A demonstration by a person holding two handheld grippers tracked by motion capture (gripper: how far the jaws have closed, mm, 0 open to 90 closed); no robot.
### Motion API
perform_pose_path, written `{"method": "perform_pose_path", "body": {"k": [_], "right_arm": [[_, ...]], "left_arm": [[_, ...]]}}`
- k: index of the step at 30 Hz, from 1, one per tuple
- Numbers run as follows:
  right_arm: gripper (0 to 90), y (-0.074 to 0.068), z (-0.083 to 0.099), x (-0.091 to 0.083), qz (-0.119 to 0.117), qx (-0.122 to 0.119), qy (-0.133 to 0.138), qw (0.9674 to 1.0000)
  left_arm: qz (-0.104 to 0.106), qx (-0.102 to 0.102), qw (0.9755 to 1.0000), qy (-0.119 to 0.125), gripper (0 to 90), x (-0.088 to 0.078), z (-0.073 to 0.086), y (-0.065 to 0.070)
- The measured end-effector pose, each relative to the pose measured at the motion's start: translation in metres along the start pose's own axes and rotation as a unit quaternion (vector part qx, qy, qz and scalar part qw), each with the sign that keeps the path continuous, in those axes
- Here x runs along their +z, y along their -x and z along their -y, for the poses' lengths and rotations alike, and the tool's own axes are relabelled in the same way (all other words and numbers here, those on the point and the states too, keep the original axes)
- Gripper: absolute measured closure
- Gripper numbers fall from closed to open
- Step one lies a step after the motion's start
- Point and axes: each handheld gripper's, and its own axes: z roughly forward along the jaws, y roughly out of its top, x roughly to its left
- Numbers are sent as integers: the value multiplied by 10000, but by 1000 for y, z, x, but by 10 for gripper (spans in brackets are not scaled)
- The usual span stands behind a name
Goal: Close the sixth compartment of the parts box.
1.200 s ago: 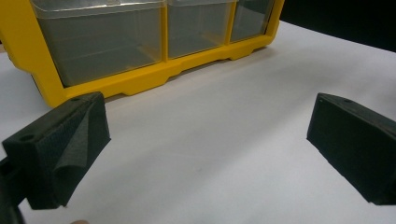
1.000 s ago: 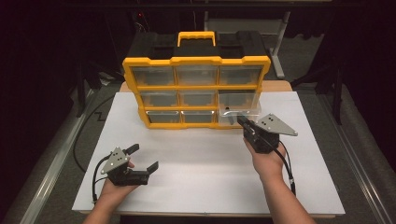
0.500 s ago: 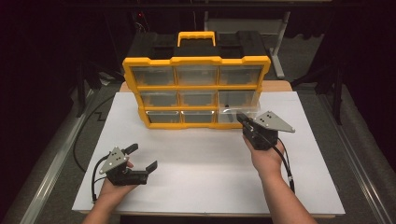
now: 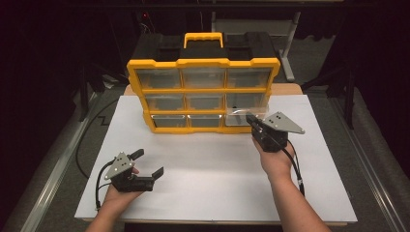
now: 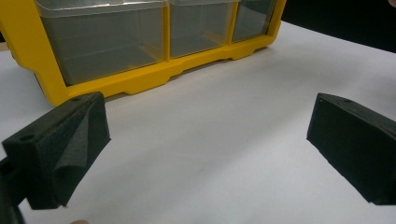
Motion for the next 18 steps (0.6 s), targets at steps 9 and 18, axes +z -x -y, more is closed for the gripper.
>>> {"method": "perform_pose_path", "body": {"k": [9, 18], "right_arm": [[900, 2, -3, 6, 57, -47, -2, 10000], [900, 6, -6, 14, 123, -43, -39, 9999]], "left_arm": [[-6, -19, 10000, 35, 3, -1, 0, -1], [0, -29, 10000, 33, 3, -1, 0, -1]]}}
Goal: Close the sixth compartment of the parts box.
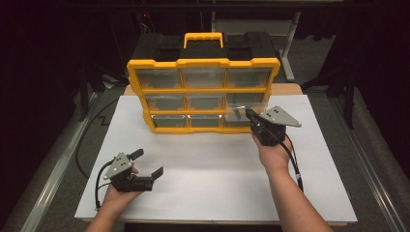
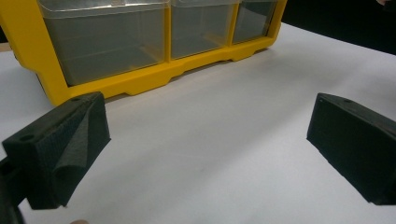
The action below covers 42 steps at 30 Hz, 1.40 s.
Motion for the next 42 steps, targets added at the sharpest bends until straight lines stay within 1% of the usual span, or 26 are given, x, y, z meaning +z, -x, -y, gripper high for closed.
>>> {"method": "perform_pose_path", "body": {"k": [10, 16, 22, 25, 29, 31, 35, 42], "right_arm": [[900, 4, -3, 9, 131, 18, -70, 9999], [900, 7, -6, 16, 151, 85, -113, 9998], [900, 10, -8, 24, 253, 68, -161, 9995], [900, 11, -9, 28, 295, 20, -173, 9994], [900, 12, -10, 31, 351, 38, -202, 9992], [900, 13, -11, 34, 367, 1, -187, 9991], [900, 14, -13, 39, 386, -22, -248, 9989], [900, 12, -13, 40, 410, -74, -243, 9988]], "left_arm": [[-5, -2, 10000, -30, 3, 1, 0, -1], [-2, 1, 10000, -28, 3, 1, 0, -1], [2, -4, 10000, -33, 3, 1, 1, -1], [4, -9, 10000, -28, 3, 1, 1, -1], [2, -18, 10000, -12, 3, 1, 1, -1], [4, -16, 10000, -16, 3, 1, 0, -1], [-4, -26, 10000, -16, 3, 0, 1, -2], [14, -38, 10000, -14, 3, 0, 1, -3]]}}
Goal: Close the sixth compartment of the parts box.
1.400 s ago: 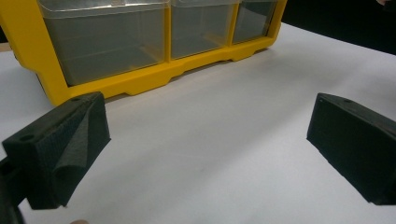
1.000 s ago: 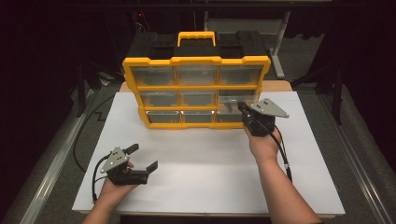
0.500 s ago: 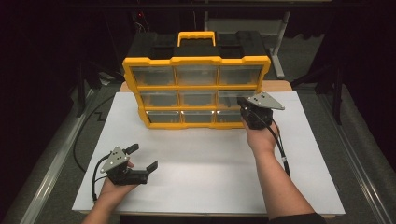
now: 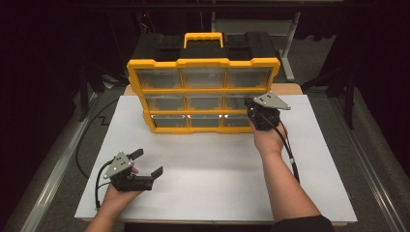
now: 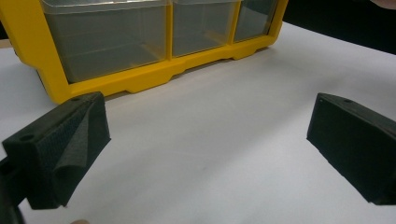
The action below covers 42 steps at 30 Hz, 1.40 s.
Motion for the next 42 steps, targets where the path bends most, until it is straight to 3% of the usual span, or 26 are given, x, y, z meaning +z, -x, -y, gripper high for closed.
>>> {"method": "perform_pose_path", "body": {"k": [7, 15, 35, 42], "right_arm": [[900, 0, 0, -7, -87, 23, -22, 10000], [900, -3, 10, -32, -275, 42, 78, 9996], [900, 3, 93, -73, -561, 256, -232, 9978], [900, 2, 108, -97, -619, 194, -178, 9977]], "left_arm": [[-9, -65, 10000, 37, 3, -1, 0, -2], [18, -147, 9999, 65, 3, -1, 0, -2], [-14, -164, 9999, 25, 3, -1, 1, -3], [4, -182, 9998, 29, 3, 0, 1, -1]]}}
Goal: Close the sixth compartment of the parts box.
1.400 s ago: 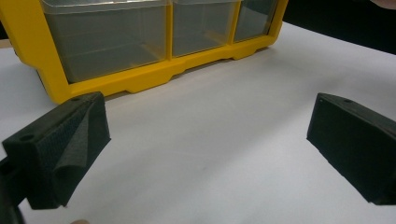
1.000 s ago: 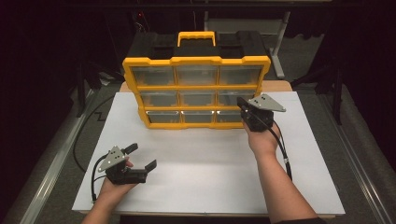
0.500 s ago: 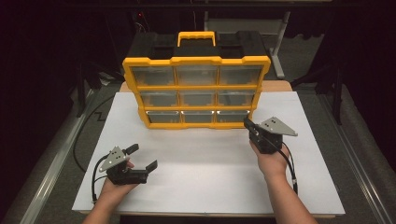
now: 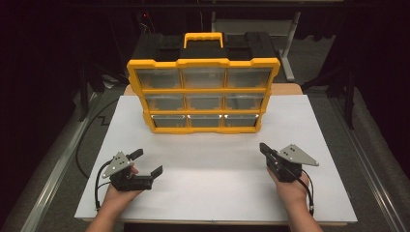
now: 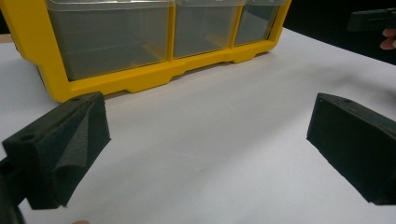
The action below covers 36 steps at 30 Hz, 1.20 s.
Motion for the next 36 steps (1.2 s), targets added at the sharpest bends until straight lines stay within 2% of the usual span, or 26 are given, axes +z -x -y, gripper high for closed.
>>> {"method": "perform_pose_path", "body": {"k": [5, 7, 10, 16, 19, 23, 26, 28, 32, 36], "right_arm": [[900, 0, 11, -24, -73, -61, 63, 9999], [900, 0, 17, -28, -89, -51, 34, 9999], [895, 2, 21, -25, -132, 66, 17, 9999], [874, 2, 27, -20, -198, 100, -50, 9997], [823, 2, 28, -20, -180, 136, -94, 9997], [681, 3, 31, -18, -105, 194, -176, 9996], [537, 5, 32, -17, -145, 258, -234, 9993], [444, 6, 32, -17, -211, 195, -262, 9992], [172, 7, 32, -16, -310, 326, -234, 9987], [61, 9, 33, -18, -257, 366, -239, 9987]], "left_arm": [[-26, -74, 10000, 31, 3, -1, -1, -1], [-13, -116, 9999, 54, 3, -1, -1, -1], [-44, -119, 9999, 14, 3, 0, -1, 0], [-74, -146, 9999, 35, 4, -1, -1, -2], [-55, -140, 9999, 24, 3, -1, -1, -1], [-52, -129, 9999, 21, 3, -2, -1, -1], [-74, -163, 9998, 48, 3, -3, -2, -2], [-83, -175, 9998, 53, 3, -3, -2, -3], [-100, -173, 9998, 58, 3, -4, -2, -3], [-117, -156, 9998, 43, 3, -5, -2, -4]]}}
